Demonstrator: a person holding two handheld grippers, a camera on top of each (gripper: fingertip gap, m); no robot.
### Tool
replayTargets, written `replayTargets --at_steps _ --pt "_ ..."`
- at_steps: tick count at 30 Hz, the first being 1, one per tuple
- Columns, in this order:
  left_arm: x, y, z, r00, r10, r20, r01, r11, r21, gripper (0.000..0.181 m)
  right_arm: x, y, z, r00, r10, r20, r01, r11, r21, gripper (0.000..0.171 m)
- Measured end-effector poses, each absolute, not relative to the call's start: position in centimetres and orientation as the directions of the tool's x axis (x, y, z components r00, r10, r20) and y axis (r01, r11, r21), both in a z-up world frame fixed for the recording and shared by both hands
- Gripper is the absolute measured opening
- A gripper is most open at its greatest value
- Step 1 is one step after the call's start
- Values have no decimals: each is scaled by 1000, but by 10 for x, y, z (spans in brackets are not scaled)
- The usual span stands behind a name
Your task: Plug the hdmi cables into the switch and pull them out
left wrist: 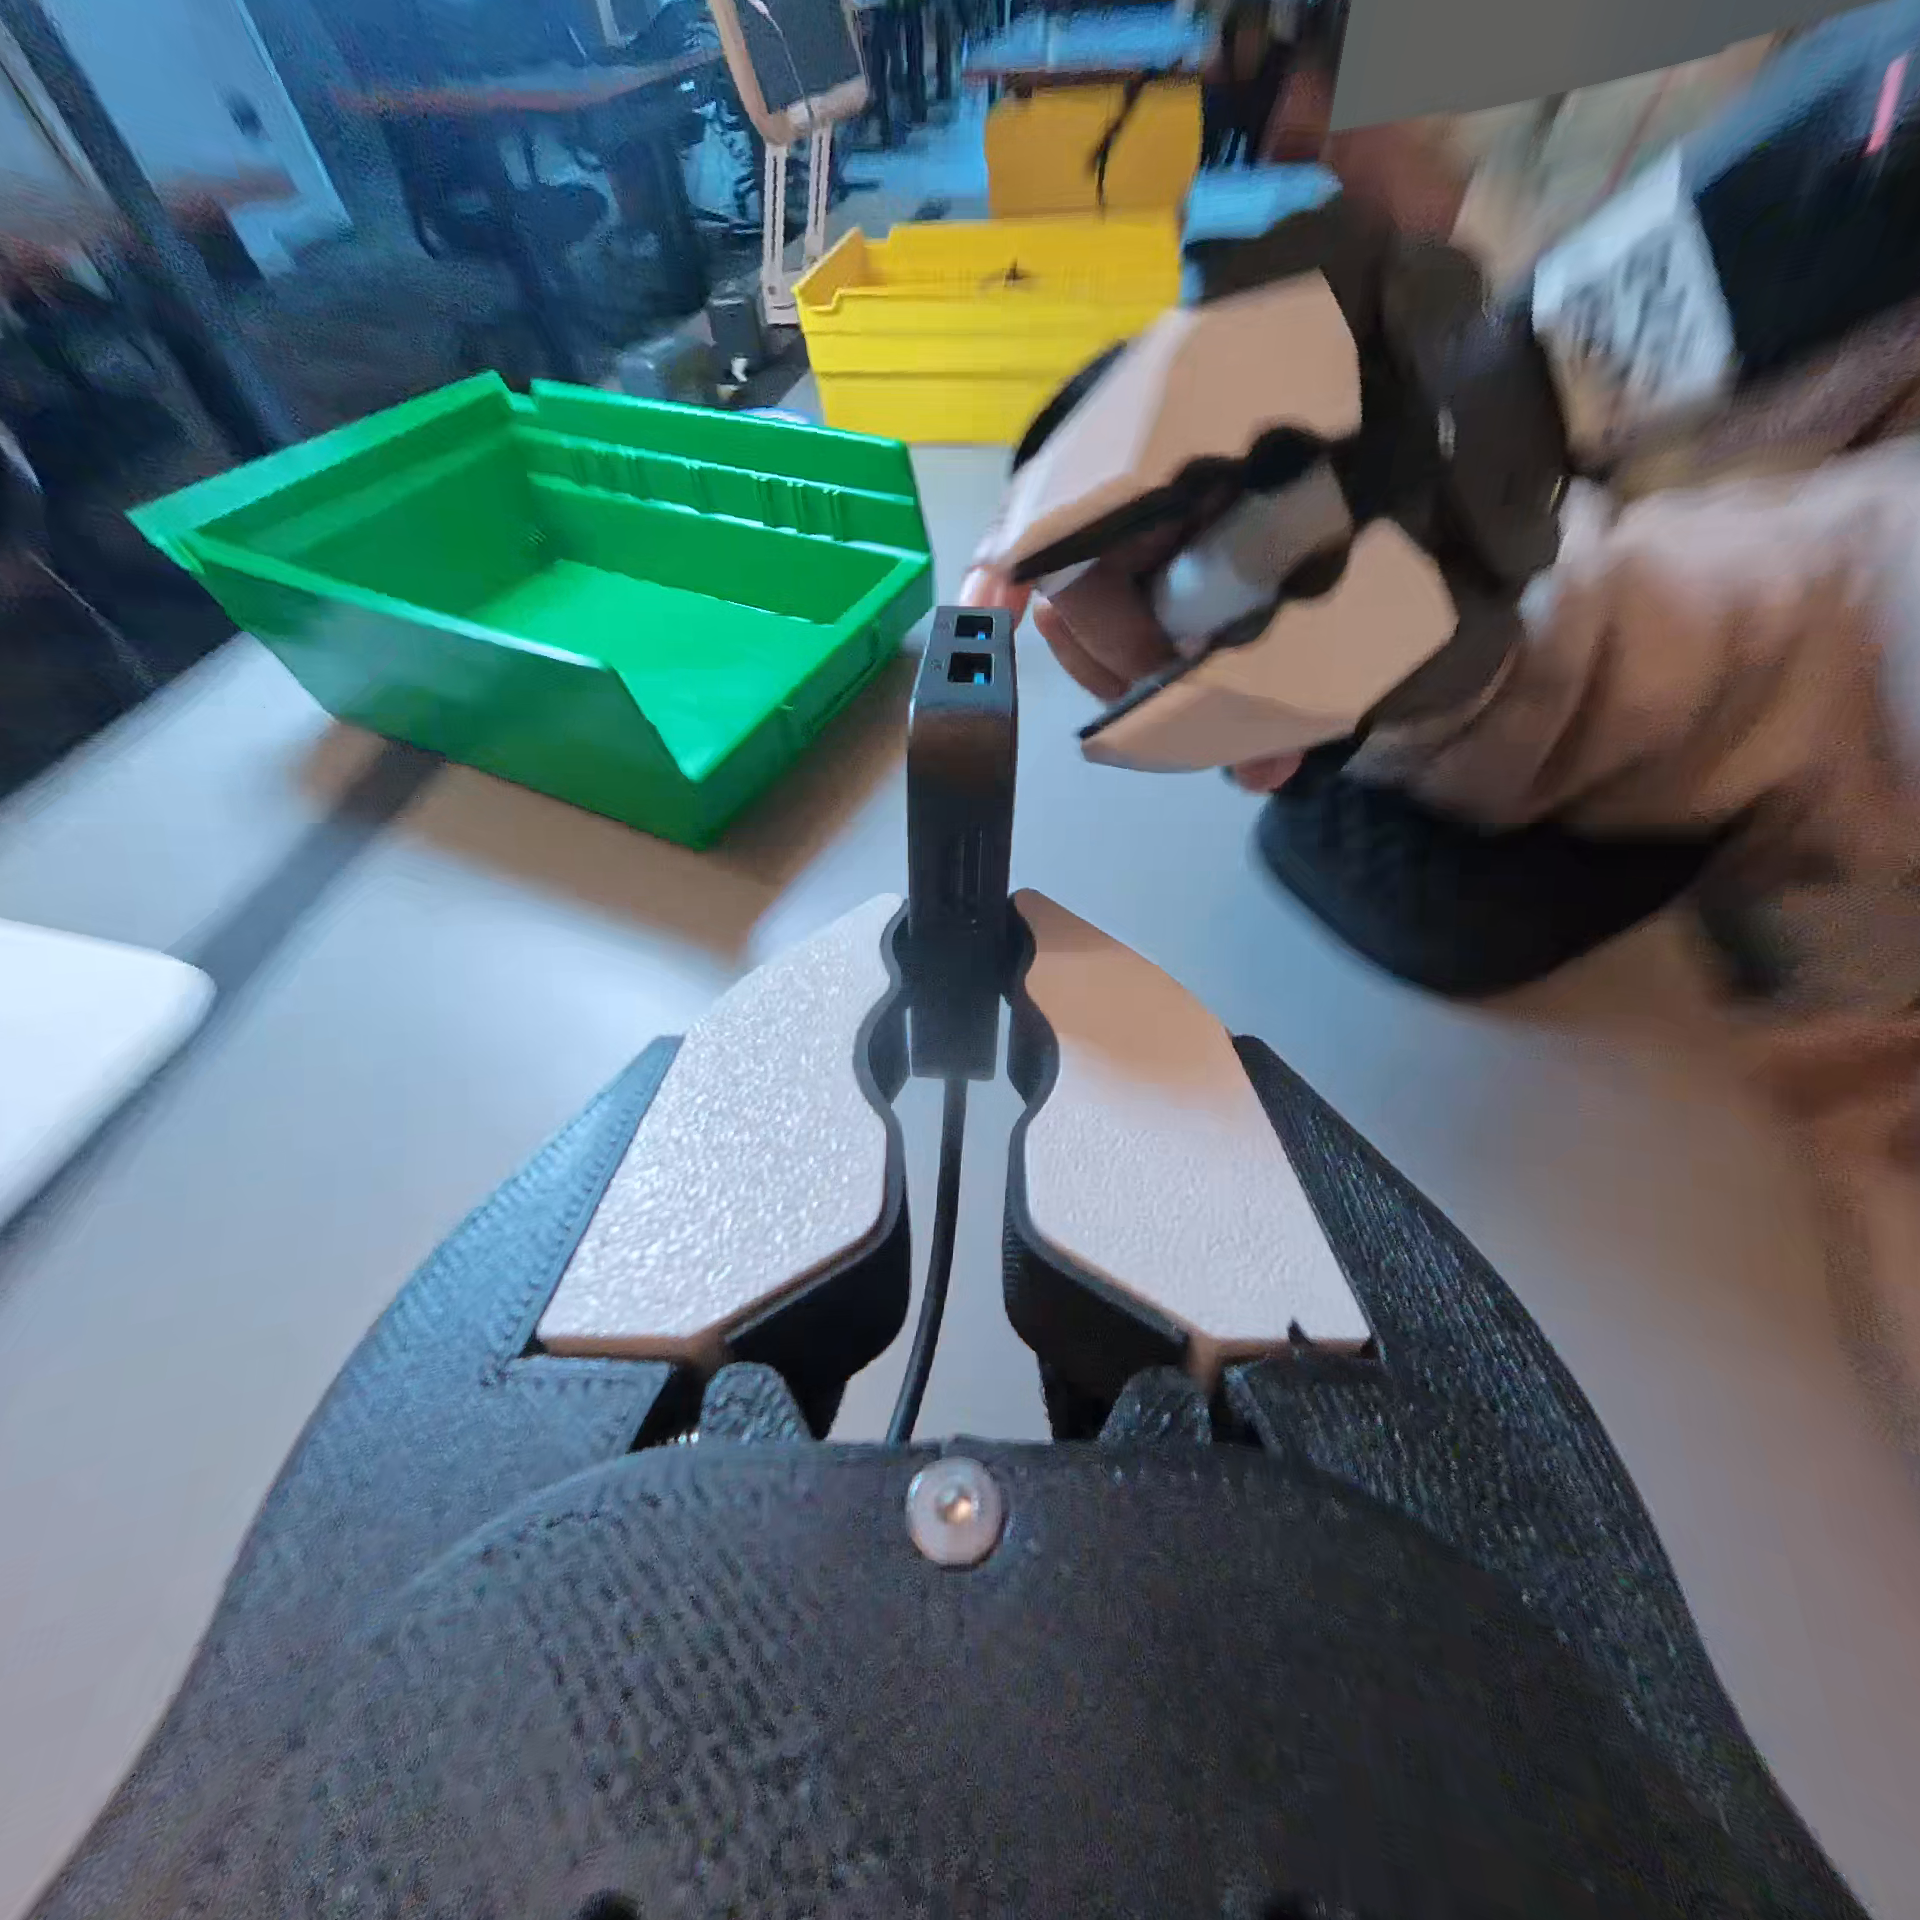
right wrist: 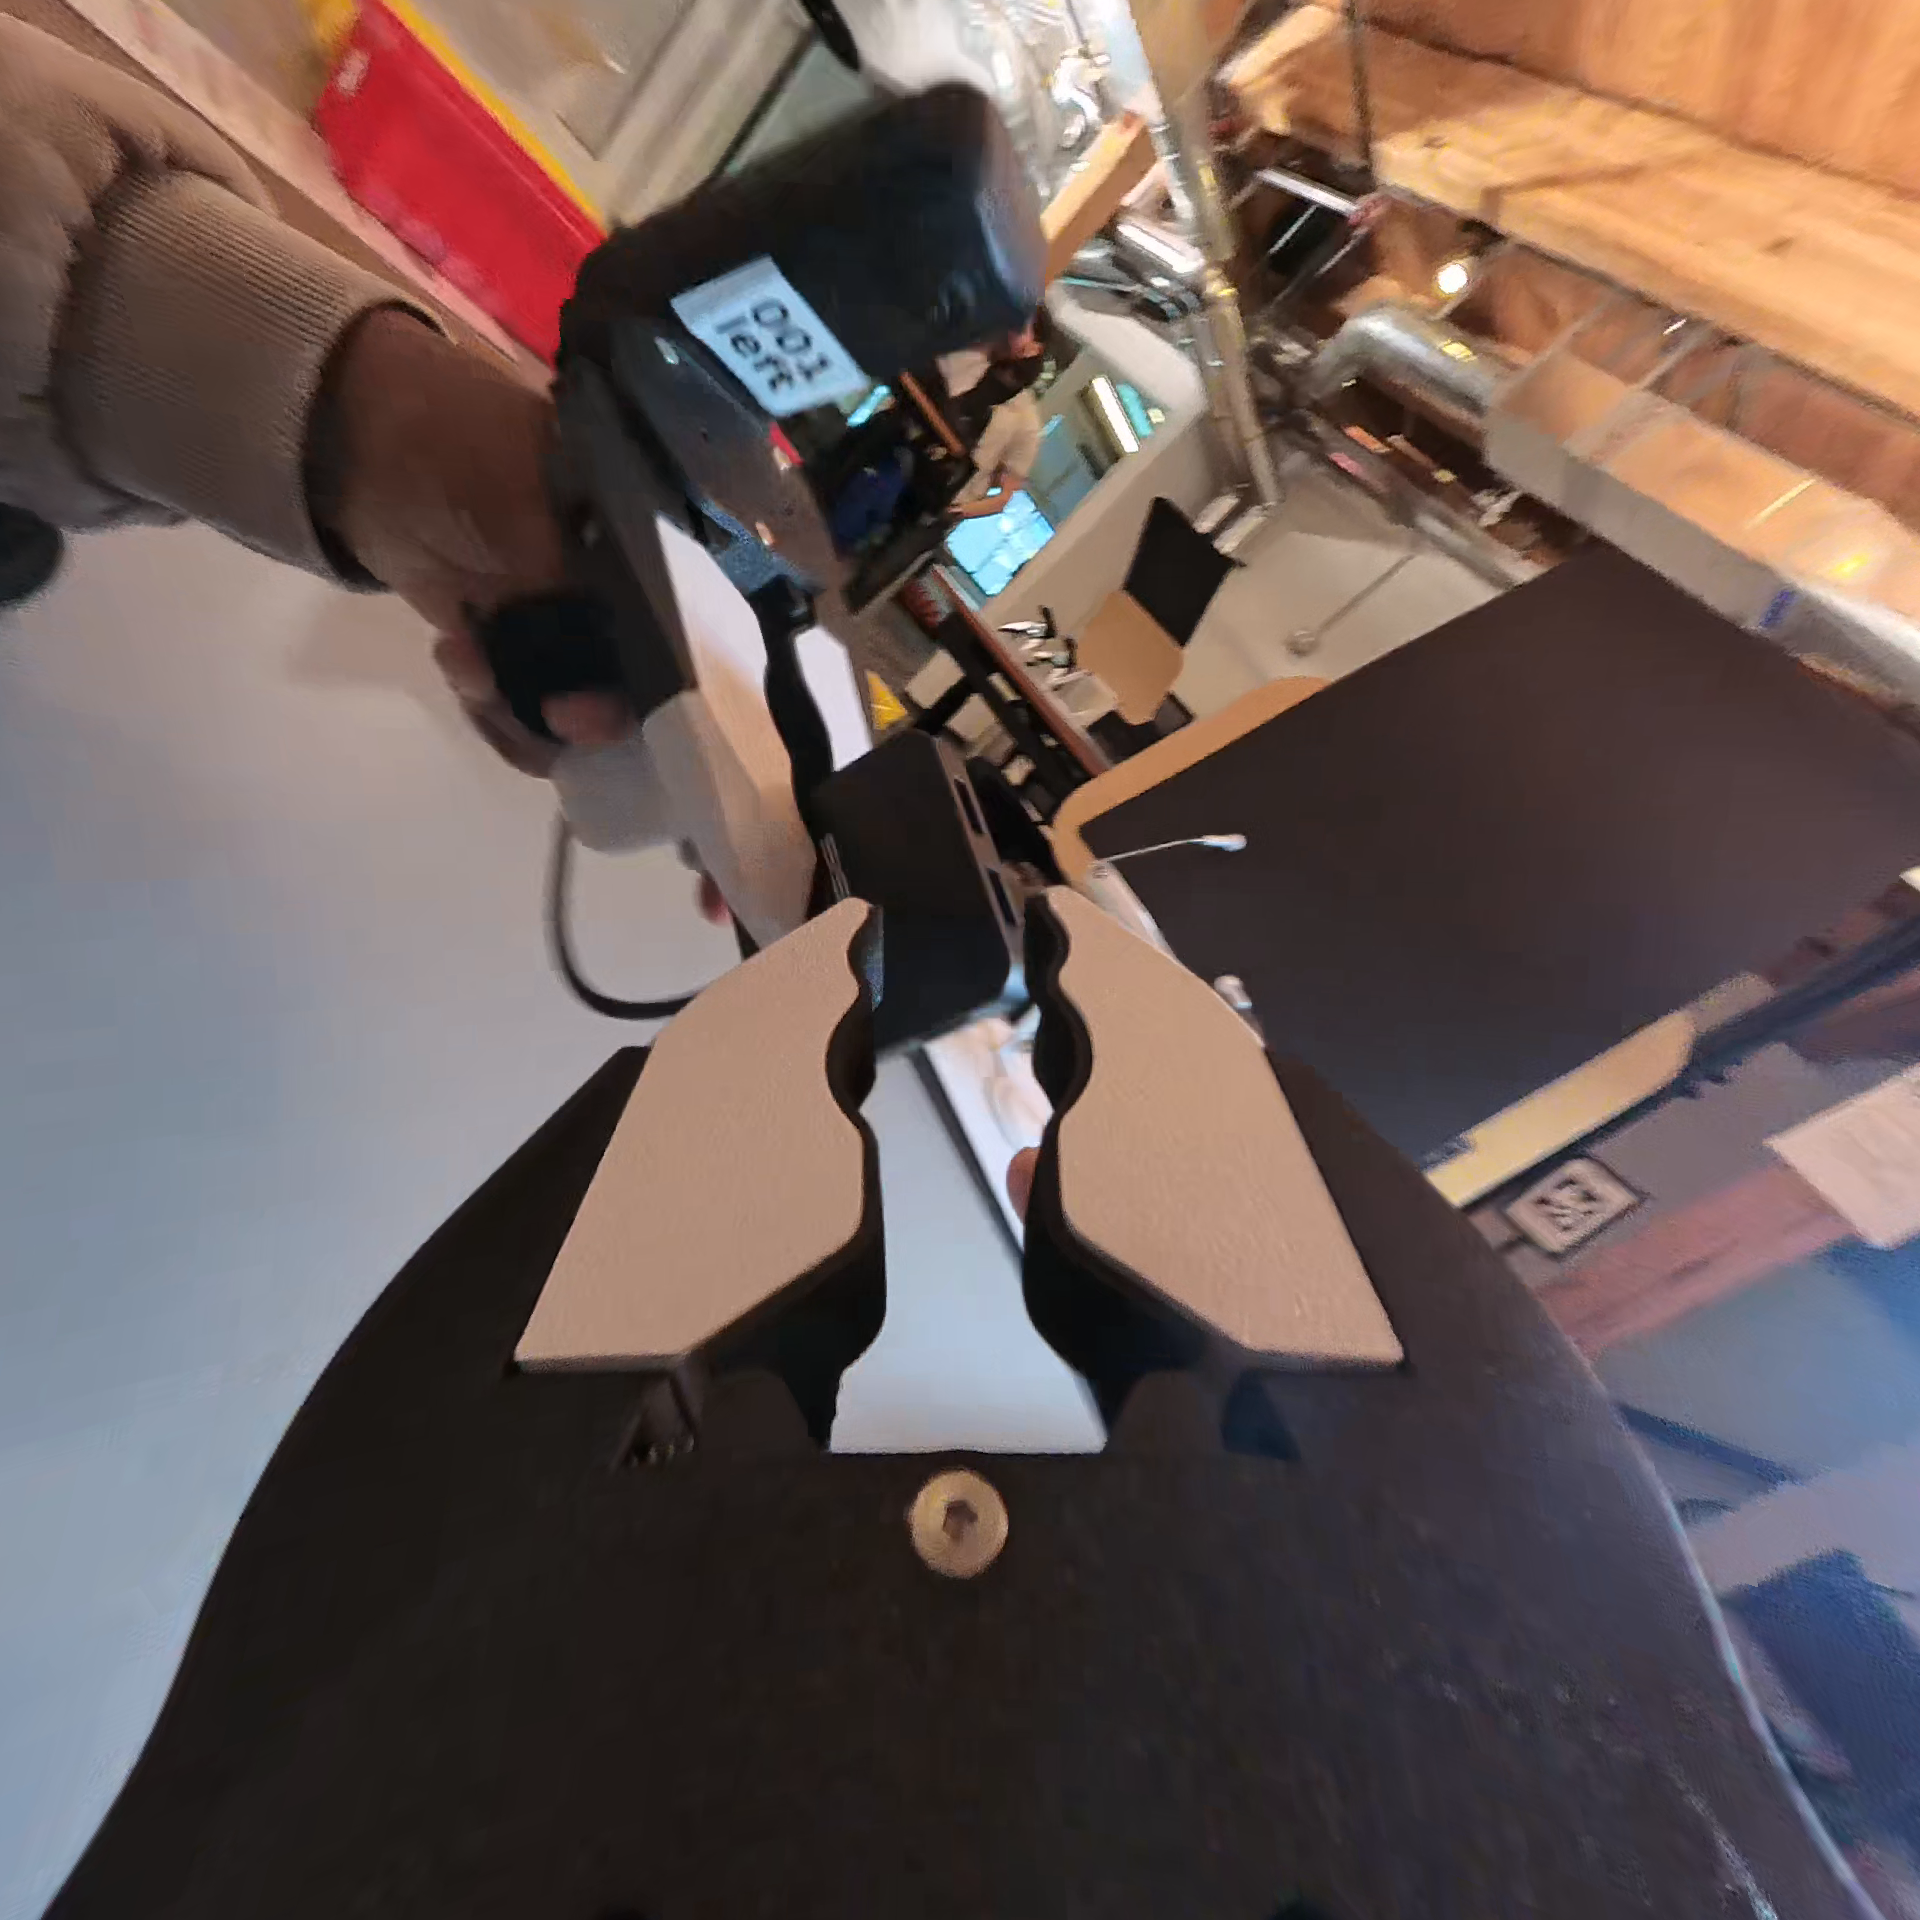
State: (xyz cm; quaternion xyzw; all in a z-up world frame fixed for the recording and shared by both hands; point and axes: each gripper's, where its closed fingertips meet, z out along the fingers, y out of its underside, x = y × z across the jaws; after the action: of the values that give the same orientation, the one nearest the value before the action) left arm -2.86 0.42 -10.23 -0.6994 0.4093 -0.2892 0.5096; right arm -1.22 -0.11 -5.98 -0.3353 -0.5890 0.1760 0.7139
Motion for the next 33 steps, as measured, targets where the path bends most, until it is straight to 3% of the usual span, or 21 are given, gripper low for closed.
replayTargets --at_steps 1,3,5,7,10,15,18,21,22,24,26,28,30,33 --pt "-32 6 -99 488 -859 156 -171 -269 -948 15 -10 0 -57 260 600 756 160 746 -647 31" --pt "-41 13 -94 433 -789 436 35 -469 -883 15 -11 -2 -59 247 477 844 225 819 -528 40" --pt "-45 14 -98 328 -709 624 126 -621 -773 15 -18 -1 -74 186 329 926 327 868 -374 50" --pt "-45 17 -108 292 -649 703 168 -689 -705 14 -25 5 -91 127 213 969 409 878 -247 59" --pt "-32 15 -118 217 -582 784 184 -764 -618 14 -36 15 -111 67 96 993 470 875 -116 59" --pt "-10 12 -123 211 -532 820 208 -795 -569 15 -44 26 -120 77 11 997 499 865 -48 43" --pt "-10 12 -113 192 -532 825 231 -792 -565 20 -40 29 -114 125 81 989 485 864 -133 36" --pt "-12 -6 -86 183 -623 761 133 -751 -647 56 -29 31 -100 226 318 921 402 831 -386 15" --pt "-17 -10 -79 226 -687 690 88 -691 -717 58 -24 30 -96 227 414 882 361 805 -471 15" --pt "-30 -18 -54 271 -813 515 57 -521 -852 46 -16 28 -90 228 593 772 273 722 -636 15" --pt "-43 -26 -32 265 -870 415 65 -413 -908 40 -11 20 -85 198 732 652 173 628 -759 15" --pt "-60 -17 -31 375 -899 227 2 -244 -970 40 -11 8 -80 123 835 536 80 530 -844 15" --pt "-74 -3 -51 489 -872 -16 -169 -76 -983 39 -13 -5 -78 37 888 458 25 458 -889 14" --pt "-53 -18 -90 374 -907 -194 -404 29 -914 51 -18 -21 -82 -63 918 392 -4 393 -920 14"
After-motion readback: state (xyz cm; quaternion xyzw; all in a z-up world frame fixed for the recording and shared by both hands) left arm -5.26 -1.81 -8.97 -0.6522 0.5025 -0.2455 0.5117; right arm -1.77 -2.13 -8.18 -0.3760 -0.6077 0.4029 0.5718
